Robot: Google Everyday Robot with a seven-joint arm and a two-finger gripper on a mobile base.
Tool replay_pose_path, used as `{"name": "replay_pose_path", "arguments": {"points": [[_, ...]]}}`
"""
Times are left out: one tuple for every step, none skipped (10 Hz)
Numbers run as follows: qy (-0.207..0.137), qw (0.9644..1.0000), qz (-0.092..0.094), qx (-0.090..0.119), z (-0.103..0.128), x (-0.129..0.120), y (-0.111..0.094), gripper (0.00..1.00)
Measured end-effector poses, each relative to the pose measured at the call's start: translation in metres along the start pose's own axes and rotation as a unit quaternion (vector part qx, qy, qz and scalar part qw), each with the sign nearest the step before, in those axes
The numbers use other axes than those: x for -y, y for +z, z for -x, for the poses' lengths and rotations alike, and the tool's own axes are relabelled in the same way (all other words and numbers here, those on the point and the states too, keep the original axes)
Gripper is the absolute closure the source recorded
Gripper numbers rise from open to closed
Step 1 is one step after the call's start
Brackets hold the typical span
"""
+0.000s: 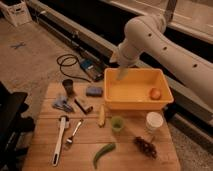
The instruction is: Wipe table surface with sponge
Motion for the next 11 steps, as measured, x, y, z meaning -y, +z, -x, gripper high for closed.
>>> {"name": "replay_pose_path", "arguments": {"points": [[-0.008, 0.9999, 0.001, 0.011, 0.008, 0.014, 0.016, 0.35], [-0.014, 0.9996, 0.006, 0.022, 0.016, 0.022, 0.033, 0.35], [-0.019, 0.9992, 0.013, 0.032, 0.021, 0.026, 0.049, 0.35], [-0.023, 0.9988, 0.019, 0.039, 0.024, 0.029, 0.061, 0.35], [-0.028, 0.9979, 0.031, 0.05, 0.031, 0.03, 0.081, 0.35], [-0.033, 0.9973, 0.038, 0.053, 0.035, 0.03, 0.092, 0.35], [-0.04, 0.9962, 0.05, 0.059, 0.043, 0.028, 0.111, 0.35], [-0.048, 0.9949, 0.061, 0.065, 0.053, 0.028, 0.126, 0.35], [-0.055, 0.9937, 0.07, 0.067, 0.063, 0.029, 0.141, 0.35], [-0.058, 0.9933, 0.079, 0.061, 0.07, 0.028, 0.156, 0.35], [-0.056, 0.9933, 0.084, 0.055, 0.072, 0.026, 0.167, 0.35]]}}
